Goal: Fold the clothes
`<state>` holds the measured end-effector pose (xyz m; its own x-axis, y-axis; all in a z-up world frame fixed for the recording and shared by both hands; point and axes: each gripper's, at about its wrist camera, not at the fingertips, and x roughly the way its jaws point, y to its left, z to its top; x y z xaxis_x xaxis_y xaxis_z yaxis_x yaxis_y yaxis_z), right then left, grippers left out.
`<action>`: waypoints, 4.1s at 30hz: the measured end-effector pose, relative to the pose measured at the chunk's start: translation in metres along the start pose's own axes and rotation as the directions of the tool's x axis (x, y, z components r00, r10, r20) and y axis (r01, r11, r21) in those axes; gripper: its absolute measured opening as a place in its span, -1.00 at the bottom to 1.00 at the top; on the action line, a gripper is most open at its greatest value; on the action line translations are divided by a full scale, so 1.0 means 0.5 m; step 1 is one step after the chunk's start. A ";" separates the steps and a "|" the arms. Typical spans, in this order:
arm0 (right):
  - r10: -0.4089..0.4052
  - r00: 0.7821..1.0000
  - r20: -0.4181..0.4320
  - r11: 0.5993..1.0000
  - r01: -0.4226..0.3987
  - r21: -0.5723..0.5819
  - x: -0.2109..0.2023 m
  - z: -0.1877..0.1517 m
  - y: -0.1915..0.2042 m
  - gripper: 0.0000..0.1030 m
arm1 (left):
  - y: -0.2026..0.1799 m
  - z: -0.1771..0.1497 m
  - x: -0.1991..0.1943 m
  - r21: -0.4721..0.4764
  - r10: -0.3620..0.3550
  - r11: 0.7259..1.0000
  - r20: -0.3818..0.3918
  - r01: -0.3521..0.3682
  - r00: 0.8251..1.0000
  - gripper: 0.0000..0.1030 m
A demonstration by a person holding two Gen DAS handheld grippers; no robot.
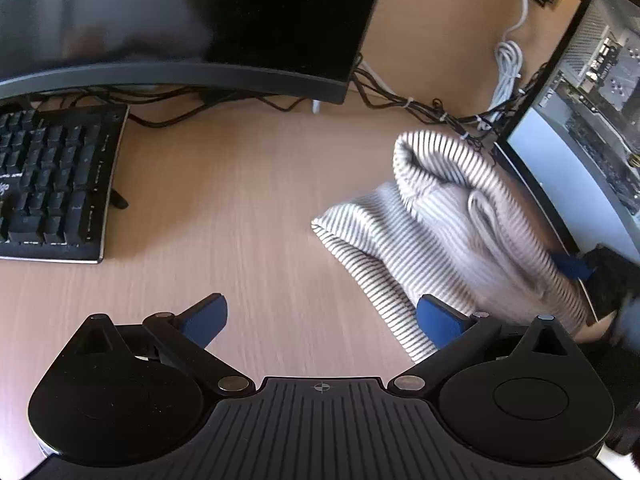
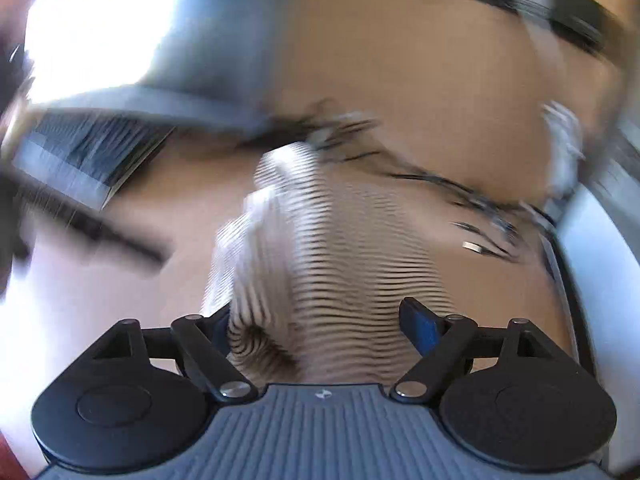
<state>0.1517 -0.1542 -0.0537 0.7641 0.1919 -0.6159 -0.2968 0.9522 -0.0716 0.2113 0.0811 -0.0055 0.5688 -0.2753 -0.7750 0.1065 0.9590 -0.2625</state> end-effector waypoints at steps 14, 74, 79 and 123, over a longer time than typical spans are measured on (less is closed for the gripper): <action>0.021 1.000 0.018 0.993 -0.019 -0.115 -0.018 0.023 -0.017 -0.41 | -0.071 0.000 0.020 0.101 -0.167 0.980 -0.054 0.172 0.984 0.22; 0.303 0.942 -0.142 0.947 -0.281 0.156 0.088 0.057 -0.116 1.00 | -0.056 0.085 0.100 0.137 -0.291 0.948 0.000 0.288 0.957 0.71; 0.220 0.974 -0.049 0.965 -0.211 0.155 0.093 0.132 -0.161 1.00 | -0.054 0.080 0.098 0.140 -0.295 0.947 0.013 0.290 0.955 0.71; 0.086 0.984 -0.159 0.996 -0.087 -0.001 0.078 -0.015 -0.033 1.00 | -0.066 0.050 0.055 0.057 -0.191 0.981 0.117 0.185 0.975 0.74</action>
<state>0.1823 -0.1642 -0.0825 0.6351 0.2324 -0.7366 -0.3624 0.9318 -0.0185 0.2438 0.0436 -0.0037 0.6295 -0.4433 -0.6381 0.2563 0.8937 -0.3681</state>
